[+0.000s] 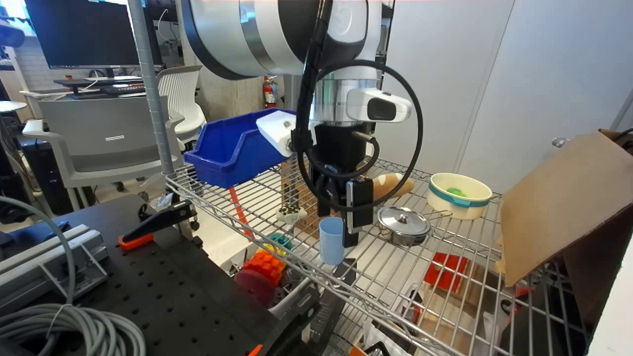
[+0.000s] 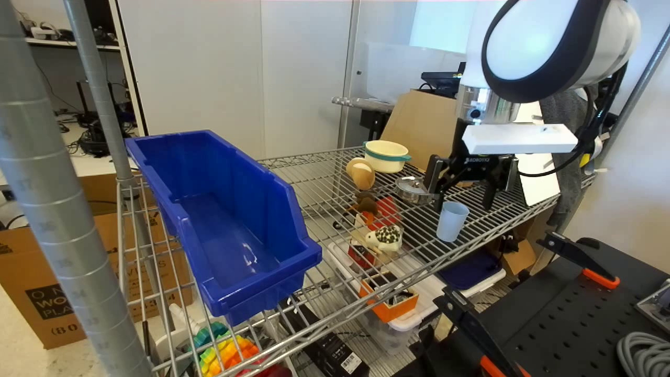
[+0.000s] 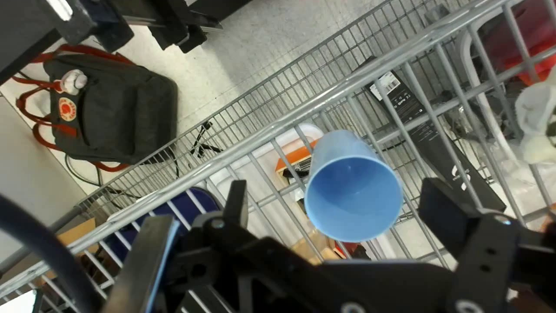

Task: Move the blue cup to the right

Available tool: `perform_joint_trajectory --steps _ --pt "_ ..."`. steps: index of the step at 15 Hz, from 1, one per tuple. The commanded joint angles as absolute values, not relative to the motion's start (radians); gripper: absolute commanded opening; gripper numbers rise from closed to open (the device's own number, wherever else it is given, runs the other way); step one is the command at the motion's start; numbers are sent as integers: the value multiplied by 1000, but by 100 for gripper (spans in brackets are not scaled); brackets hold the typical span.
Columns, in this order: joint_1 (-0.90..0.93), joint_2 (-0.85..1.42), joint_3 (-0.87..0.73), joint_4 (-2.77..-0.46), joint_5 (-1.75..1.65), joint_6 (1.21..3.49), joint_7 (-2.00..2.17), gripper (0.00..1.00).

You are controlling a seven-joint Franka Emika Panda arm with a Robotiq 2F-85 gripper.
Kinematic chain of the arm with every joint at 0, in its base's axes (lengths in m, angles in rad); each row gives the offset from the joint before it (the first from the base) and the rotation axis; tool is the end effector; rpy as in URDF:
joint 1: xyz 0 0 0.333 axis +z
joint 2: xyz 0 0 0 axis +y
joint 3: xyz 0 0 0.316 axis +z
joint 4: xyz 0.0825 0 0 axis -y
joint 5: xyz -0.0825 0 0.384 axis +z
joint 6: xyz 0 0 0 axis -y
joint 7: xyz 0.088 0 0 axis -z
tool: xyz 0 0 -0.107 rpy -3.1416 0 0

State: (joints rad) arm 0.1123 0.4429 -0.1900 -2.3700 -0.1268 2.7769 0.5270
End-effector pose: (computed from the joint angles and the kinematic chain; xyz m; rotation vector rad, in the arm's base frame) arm 0.4956 -0.0398 0.1398 2.9304 -0.6996 -0.0061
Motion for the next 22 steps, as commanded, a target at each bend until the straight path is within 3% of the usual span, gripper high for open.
perform_joint_trajectory --steps 1,3,4,5,12,22 --pt "180 518 -237 -2316 -124 2779 570 100" --pt "203 549 -249 -2297 -121 2776 584 100" --pt "211 563 -254 -2287 -119 2773 590 83" --pt "218 574 -257 -2280 -117 2772 594 74" --pt "204 552 -246 -2282 -85 2766 587 22" --pt "30 536 -255 -2227 66 2771 554 21"
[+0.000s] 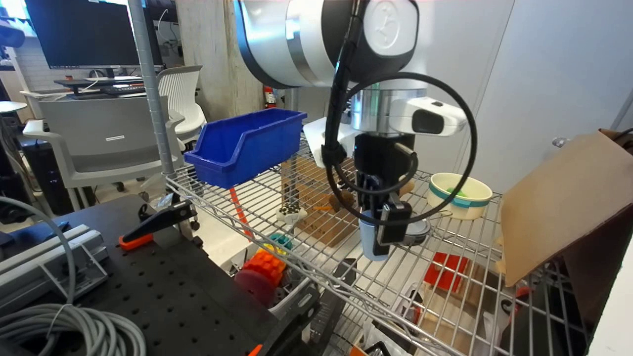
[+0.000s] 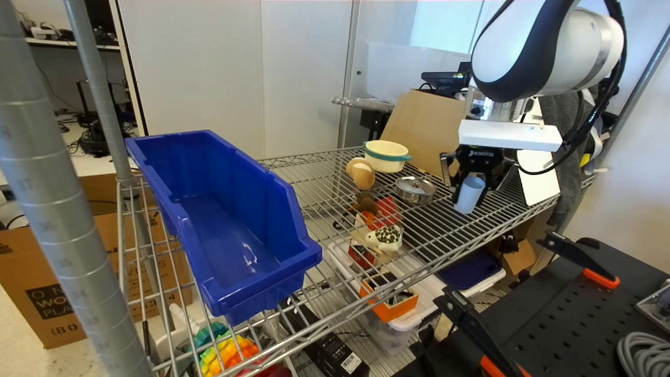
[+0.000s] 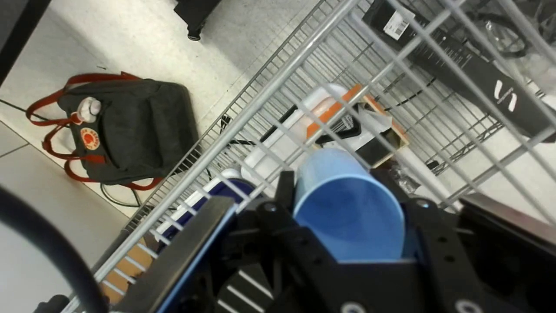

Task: Move the blue cup to the right

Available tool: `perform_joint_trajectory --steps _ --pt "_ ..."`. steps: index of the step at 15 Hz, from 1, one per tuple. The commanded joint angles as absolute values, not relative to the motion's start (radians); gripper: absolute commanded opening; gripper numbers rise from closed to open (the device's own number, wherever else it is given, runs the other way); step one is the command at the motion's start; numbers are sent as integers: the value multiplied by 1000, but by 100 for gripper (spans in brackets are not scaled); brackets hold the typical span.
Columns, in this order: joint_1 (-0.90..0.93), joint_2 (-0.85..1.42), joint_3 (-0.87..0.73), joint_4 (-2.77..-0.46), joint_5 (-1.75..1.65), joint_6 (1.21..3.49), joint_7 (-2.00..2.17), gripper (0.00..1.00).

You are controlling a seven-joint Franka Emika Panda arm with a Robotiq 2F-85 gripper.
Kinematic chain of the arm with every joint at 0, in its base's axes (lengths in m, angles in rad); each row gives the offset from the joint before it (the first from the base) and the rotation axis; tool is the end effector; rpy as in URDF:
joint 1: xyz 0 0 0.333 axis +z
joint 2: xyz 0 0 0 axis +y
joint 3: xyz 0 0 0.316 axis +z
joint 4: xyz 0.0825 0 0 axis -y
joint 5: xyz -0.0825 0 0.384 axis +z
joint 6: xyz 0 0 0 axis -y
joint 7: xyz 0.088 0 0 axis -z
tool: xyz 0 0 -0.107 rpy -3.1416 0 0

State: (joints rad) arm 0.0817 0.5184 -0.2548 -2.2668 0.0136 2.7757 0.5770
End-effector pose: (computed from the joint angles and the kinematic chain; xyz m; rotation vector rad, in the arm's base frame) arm 0.5205 -0.0993 0.1367 2.8255 -1.0800 0.0472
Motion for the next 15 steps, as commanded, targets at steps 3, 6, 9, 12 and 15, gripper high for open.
perform_joint_trajectory --steps 3,6,9,12,15 --pt "-49 582 -227 -2156 136 2751 535 21" --pt "-133 634 -176 -2071 233 2727 494 21" --pt "-187 684 -142 -2000 308 2667 468 21" --pt "-199 717 -153 -1954 333 2560 489 21" --pt "-190 730 -179 -1926 334 2486 525 21"
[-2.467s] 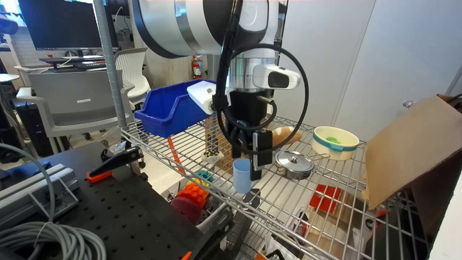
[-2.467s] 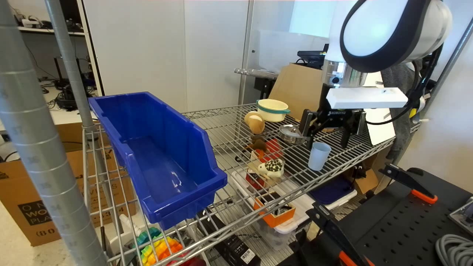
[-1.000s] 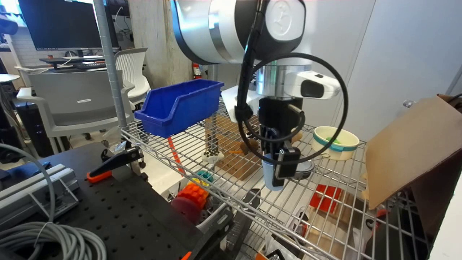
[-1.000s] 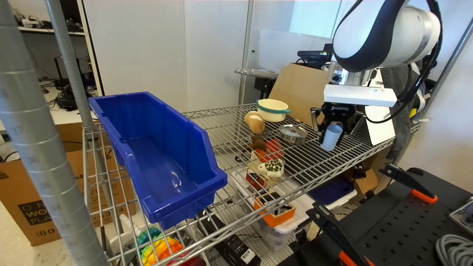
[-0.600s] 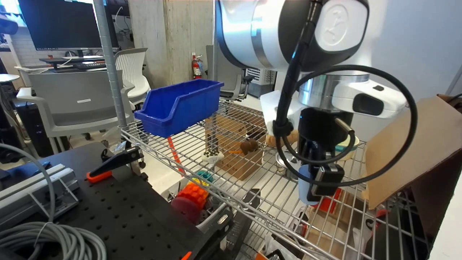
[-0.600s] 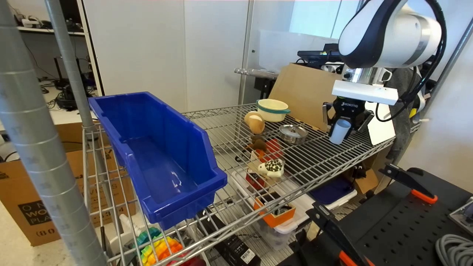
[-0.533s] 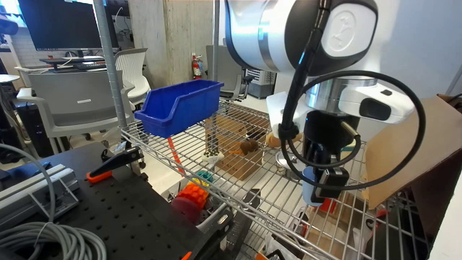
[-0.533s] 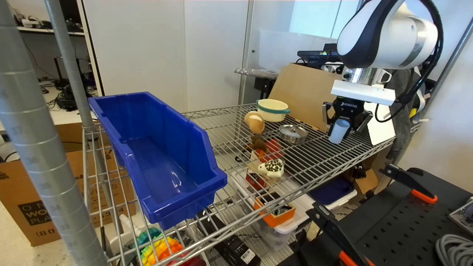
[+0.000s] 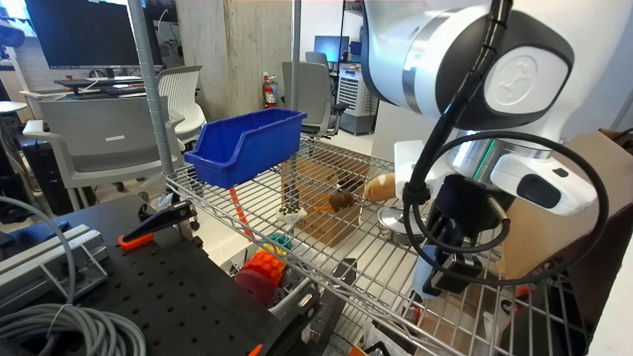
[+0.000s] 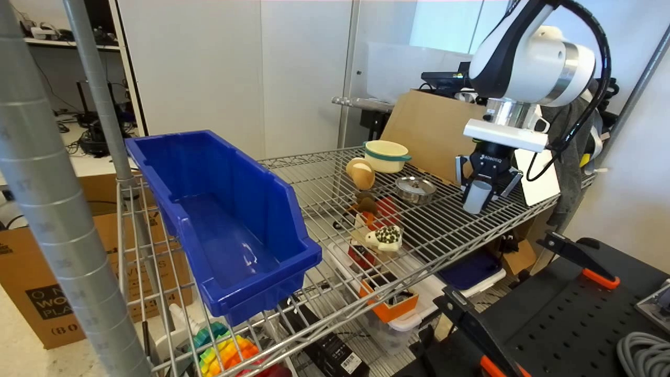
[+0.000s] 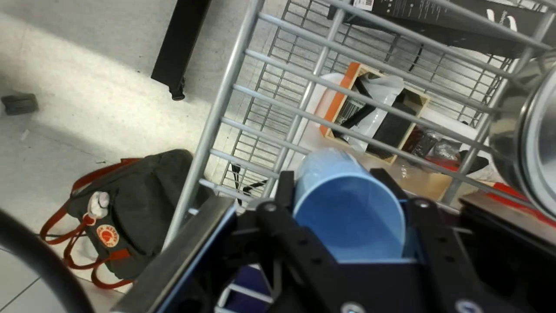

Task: Move the blue cup to the right

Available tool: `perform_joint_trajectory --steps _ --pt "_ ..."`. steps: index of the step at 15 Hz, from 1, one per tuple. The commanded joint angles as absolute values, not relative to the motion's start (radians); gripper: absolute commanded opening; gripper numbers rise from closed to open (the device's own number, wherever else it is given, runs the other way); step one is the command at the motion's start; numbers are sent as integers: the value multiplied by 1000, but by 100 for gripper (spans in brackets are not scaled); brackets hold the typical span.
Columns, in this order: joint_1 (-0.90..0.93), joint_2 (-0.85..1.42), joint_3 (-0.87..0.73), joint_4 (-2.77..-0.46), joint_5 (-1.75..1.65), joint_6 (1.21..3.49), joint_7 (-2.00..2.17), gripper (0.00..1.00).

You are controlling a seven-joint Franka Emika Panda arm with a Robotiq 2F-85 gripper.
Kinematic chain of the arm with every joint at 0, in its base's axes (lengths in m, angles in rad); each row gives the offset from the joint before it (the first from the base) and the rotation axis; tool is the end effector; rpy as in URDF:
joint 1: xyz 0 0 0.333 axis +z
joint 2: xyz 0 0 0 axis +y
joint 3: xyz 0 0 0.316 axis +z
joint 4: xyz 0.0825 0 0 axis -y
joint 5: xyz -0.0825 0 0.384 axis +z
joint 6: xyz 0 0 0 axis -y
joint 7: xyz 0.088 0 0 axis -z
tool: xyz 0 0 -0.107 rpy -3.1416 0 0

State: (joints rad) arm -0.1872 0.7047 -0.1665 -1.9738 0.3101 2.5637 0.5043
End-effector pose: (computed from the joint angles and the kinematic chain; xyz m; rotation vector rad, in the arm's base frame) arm 0.5510 -0.2103 0.1028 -2.6475 1.6102 0.1493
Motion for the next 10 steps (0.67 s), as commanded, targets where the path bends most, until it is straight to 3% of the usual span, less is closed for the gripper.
perform_joint_trajectory --steps 1,10 --pt "-179 731 -195 -1924 327 2462 552 21" --pt "-164 738 -226 -1913 304 2387 654 21"
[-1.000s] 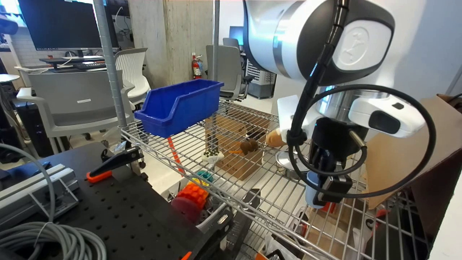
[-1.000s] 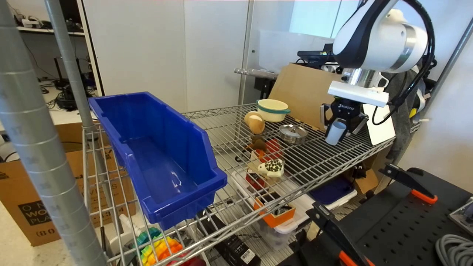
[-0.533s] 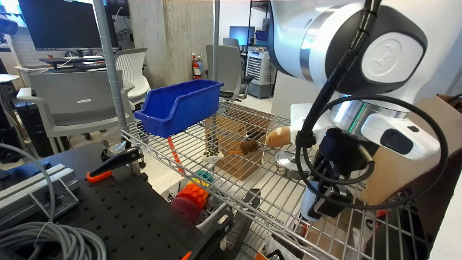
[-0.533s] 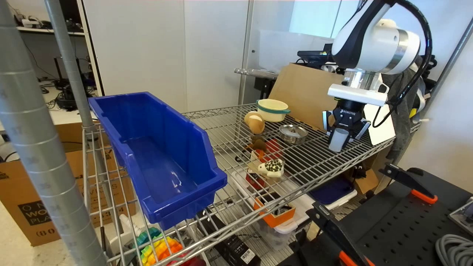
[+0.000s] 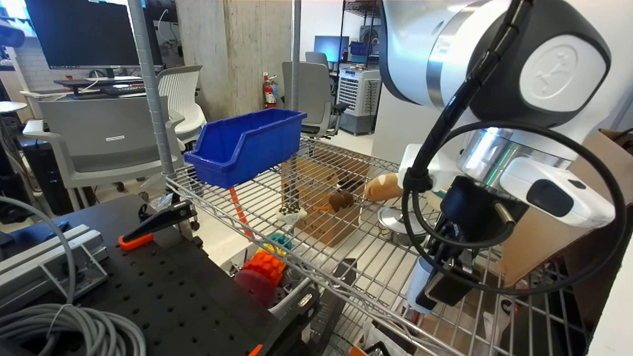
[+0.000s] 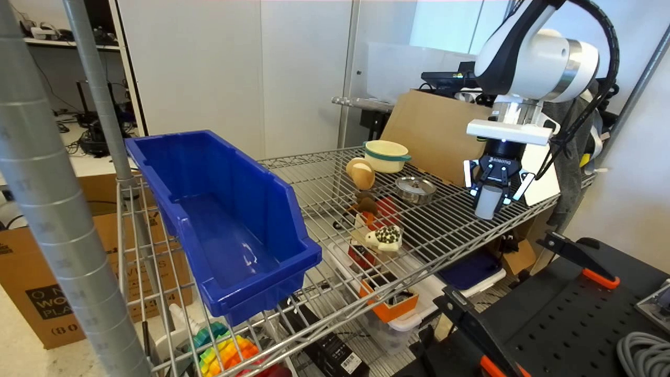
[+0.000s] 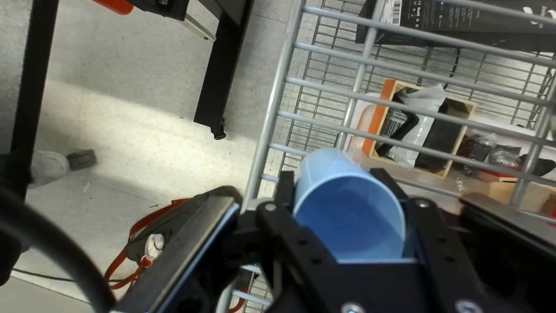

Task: Move the blue cup to the right

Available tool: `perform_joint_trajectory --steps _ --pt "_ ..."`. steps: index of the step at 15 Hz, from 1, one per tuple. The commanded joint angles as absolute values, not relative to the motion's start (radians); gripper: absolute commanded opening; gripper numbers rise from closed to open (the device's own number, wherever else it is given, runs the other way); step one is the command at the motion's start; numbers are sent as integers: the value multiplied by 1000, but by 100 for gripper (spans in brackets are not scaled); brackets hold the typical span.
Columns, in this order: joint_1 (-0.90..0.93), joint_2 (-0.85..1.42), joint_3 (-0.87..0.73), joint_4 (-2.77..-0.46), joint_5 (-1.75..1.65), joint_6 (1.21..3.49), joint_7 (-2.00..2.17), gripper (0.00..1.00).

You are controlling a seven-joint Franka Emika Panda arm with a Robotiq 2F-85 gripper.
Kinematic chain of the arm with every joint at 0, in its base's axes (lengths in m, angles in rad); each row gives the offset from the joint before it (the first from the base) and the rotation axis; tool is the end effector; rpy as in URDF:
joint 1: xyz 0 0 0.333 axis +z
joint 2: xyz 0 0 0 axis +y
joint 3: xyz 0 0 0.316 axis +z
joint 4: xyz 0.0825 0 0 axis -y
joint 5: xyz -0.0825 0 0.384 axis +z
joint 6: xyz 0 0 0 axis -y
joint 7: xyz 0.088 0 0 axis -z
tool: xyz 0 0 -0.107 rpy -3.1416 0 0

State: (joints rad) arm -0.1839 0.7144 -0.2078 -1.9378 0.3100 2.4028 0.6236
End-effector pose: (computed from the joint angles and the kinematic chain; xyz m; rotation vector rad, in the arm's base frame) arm 0.5407 -0.2238 0.1004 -2.5338 1.7987 0.3470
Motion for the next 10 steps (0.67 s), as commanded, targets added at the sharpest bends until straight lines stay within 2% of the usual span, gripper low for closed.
perform_joint_trajectory --steps 1,3,4,8,10 --pt "-160 741 -229 -1913 300 2393 662 21" --pt "-154 740 -232 -1915 294 2387 673 71" --pt "-151 738 -233 -1917 290 2385 676 72" --pt "-114 704 -250 -1950 252 2347 699 99" --pt "-83 664 -263 -1986 211 2339 701 100"
